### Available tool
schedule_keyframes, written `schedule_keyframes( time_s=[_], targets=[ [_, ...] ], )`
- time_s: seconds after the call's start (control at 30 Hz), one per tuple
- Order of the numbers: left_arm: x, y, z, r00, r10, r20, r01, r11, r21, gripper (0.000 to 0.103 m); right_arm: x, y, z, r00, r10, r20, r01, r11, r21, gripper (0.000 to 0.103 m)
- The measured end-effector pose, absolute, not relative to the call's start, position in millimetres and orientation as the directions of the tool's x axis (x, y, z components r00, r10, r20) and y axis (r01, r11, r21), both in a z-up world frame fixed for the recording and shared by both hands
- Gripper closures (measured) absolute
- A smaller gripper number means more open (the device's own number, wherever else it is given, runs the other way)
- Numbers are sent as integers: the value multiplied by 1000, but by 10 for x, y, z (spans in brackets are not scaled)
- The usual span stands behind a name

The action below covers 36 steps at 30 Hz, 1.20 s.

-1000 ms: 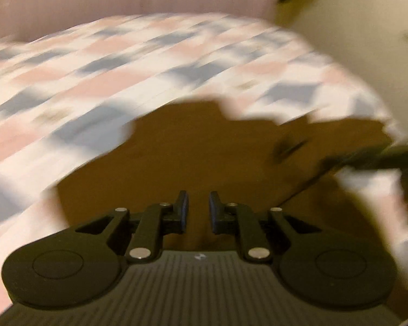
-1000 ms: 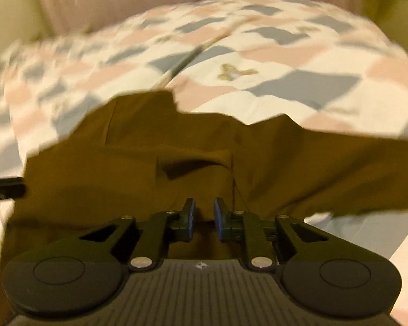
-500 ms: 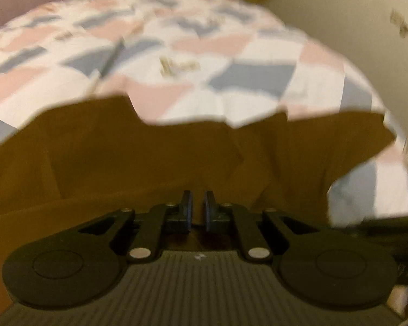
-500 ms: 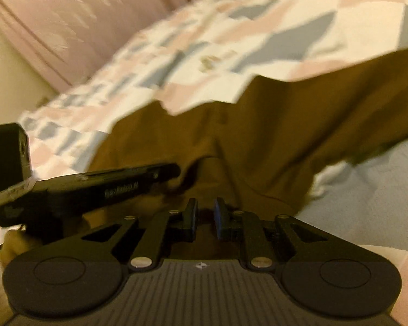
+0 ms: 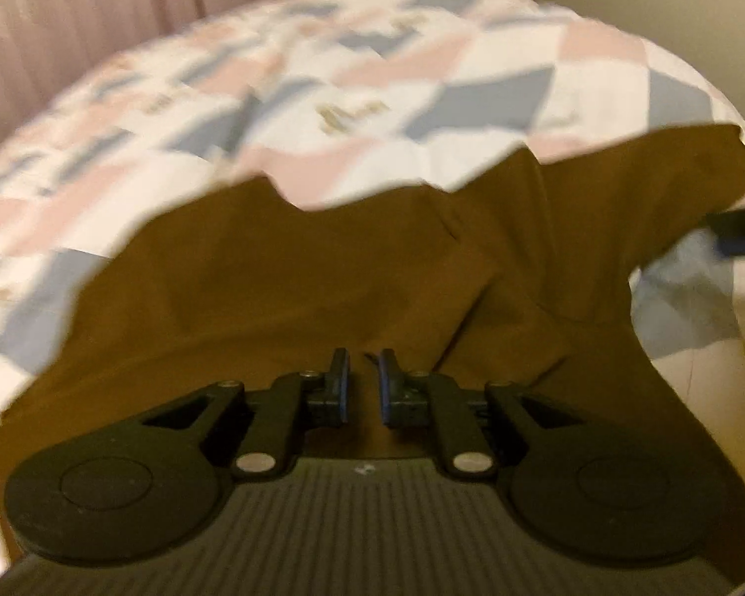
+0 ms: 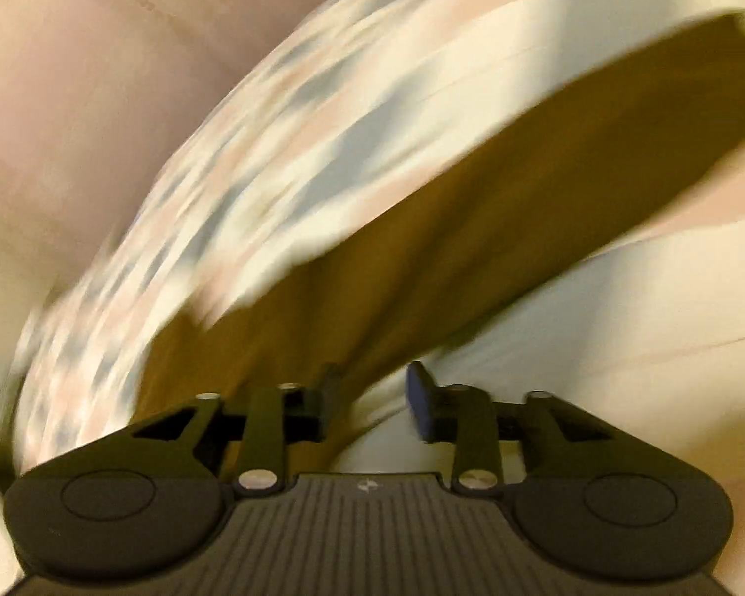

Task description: Fold clothes

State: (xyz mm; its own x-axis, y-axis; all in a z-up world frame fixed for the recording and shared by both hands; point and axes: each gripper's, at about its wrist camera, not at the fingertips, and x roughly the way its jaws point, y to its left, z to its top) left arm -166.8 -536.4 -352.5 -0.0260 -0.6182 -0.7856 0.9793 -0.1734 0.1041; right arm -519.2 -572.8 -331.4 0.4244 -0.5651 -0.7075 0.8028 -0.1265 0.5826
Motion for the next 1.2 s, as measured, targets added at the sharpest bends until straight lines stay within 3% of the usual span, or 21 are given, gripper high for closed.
schedule_keyframes(
  time_s=[0.07, 0.3, 0.6, 0.67, 0.7, 0.77, 0.8, 0.97, 1.1, 1.2],
  targets=[
    [-1629, -5206, -3373, -24, -627, -778, 986, -144, 86, 93, -5842, -5767, -3317, 299, -631, -716, 762, -293, 577, 63],
    [-1614, -4793, -3214, -14, -568, -823, 1000, -16, -6, 92, -6400, -5928, -3567, 101, -717, -690, 619, -497, 608, 52],
    [-1811, -4561, -3247, -40, -518, -854, 999, -17, -37, 88, -7118, -6135, -3888, -177, -729, -662, 354, -674, 648, 52],
    [-1784, -4535, -3238, -39, -518, -854, 999, -11, -39, 88, -7188, -6196, -3919, -204, -726, -656, 326, -683, 654, 61],
    [-1764, -4526, -3239, -39, -518, -854, 999, -5, -43, 88, -7168, -6240, -3906, -195, -729, -656, 348, -677, 649, 82],
    [-1681, -4497, -3225, -34, -518, -855, 998, 20, -52, 88, -7063, -6291, -3810, -189, -729, -658, 415, -667, 619, 90],
    [-1624, -4476, -3207, -34, -521, -853, 998, 33, -60, 88, -6974, -6283, -3697, -204, -738, -643, 463, -651, 601, 95],
    [-1099, -4277, -3083, -18, -538, -843, 983, 144, -113, 88, -6081, -6213, -2762, -142, -867, -477, 803, -382, 457, 97],
    [-476, -3992, -3020, 29, -536, -844, 956, 261, -133, 88, -4852, -6095, -2032, 57, -927, -371, 951, -62, 303, 97],
    [14, -3715, -2971, 69, -532, -844, 930, 340, -138, 88, -3620, -5770, -1698, 310, -897, -316, 936, 228, 269, 96]
  ],
)
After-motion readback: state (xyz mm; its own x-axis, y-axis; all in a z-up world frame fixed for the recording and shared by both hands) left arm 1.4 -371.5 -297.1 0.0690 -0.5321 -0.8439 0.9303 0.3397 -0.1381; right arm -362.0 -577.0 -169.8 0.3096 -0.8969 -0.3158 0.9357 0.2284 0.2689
